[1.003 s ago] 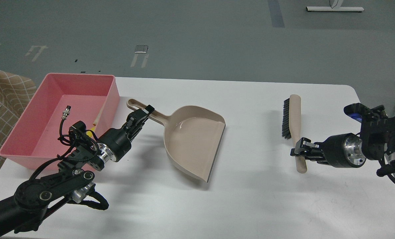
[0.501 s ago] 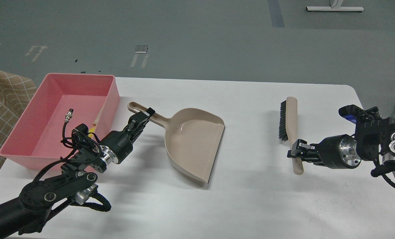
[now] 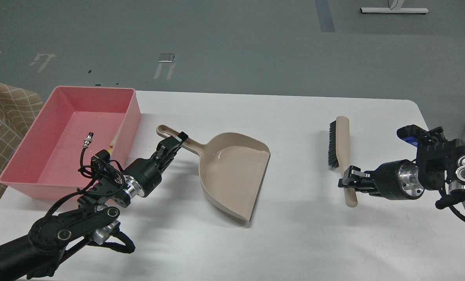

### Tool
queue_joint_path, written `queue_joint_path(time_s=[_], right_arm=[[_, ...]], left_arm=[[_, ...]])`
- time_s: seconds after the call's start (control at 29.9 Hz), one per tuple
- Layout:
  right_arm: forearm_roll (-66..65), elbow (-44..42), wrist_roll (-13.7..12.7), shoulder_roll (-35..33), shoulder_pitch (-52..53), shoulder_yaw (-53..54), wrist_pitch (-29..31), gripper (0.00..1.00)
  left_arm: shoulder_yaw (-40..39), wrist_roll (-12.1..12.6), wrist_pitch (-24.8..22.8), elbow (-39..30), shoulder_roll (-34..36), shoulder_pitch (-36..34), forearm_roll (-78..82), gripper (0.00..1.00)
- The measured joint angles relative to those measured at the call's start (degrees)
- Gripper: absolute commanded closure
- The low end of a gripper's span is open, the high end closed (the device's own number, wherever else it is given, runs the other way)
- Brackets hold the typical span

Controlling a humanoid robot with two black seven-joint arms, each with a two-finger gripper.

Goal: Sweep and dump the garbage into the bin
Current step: 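Release the dustpan and set the brush down with the right gripper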

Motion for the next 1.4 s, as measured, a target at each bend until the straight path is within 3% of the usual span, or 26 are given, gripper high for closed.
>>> queue_joint_path(time_s=[0.1, 0.2, 0.27, 0.33, 0.5, 0.53, 0.57, 0.67, 0.7, 0.74, 0.87, 1.07, 1.4], right_arm=[[0.0, 0.0, 0.0, 0.0, 0.04, 0.0, 0.0, 0.86], [0.0, 0.0, 0.0, 0.0, 0.05, 0.0, 0.0, 0.85], [0.0, -0.04, 0.0, 0.0, 0.05, 0.0, 0.0, 0.78], [0.0, -0.05, 0.0, 0.0, 0.06, 0.0, 0.0, 0.75], [0.08, -0.01, 0.0, 0.0, 0.14, 0.0, 0.0, 0.67], [0.08, -0.01, 0.0, 0.0, 0.14, 0.0, 0.0, 0.63], [0.08, 0.0, 0.0, 0.0, 0.14, 0.0, 0.0, 0.49], [0.09, -0.07, -0.01, 0.05, 0.15, 0.01, 0.0, 0.29], [0.09, -0.16, -0.01, 0.07, 0.17, 0.1, 0.0, 0.15], [0.09, -0.29, -0.01, 0.09, 0.21, 0.31, 0.0, 0.08], [0.09, -0.71, 0.02, 0.34, 0.23, 1.38, 0.0, 0.04], [0.19, -0.48, 0.08, 0.49, 0.29, 2.34, 0.0, 0.04], [0.26, 0.13, 0.05, 0.1, 1.49, 3.46, 0.0, 0.02]], left_arm=[[0.02, 0.0, 0.0, 0.0, -0.05, 0.0, 0.0, 0.99], [0.02, 0.09, 0.0, 0.0, -0.08, 0.0, 0.0, 0.93], [0.02, 0.14, 0.0, 0.0, -0.08, 0.0, 0.0, 0.78], [0.02, 0.38, 0.0, 0.0, -0.06, 0.0, 0.0, 0.69], [-0.14, 1.33, 0.06, 0.0, -0.03, 0.01, -0.03, 0.55], [-0.14, 1.49, 0.07, 0.0, -0.03, 0.01, -0.05, 0.49], [-0.15, 1.72, 0.08, 0.0, -0.03, 0.02, -0.08, 0.4], [-0.24, 2.35, 0.14, -0.01, -0.12, 0.02, -0.64, 0.31], [-0.25, 2.44, 0.16, -0.04, -0.25, 0.01, -0.79, 0.27], [-0.28, 2.5, 0.17, -0.12, -0.41, 0.01, -0.88, 0.22], [-0.53, 2.51, 0.17, -1.15, -1.15, -0.09, -1.04, 0.1], [-0.69, 2.56, 0.18, -2.45, -1.16, -0.08, -1.06, 0.04], [-0.85, 3.26, 0.18, -6.71, 0.46, 0.12, -1.07, 0.03]])
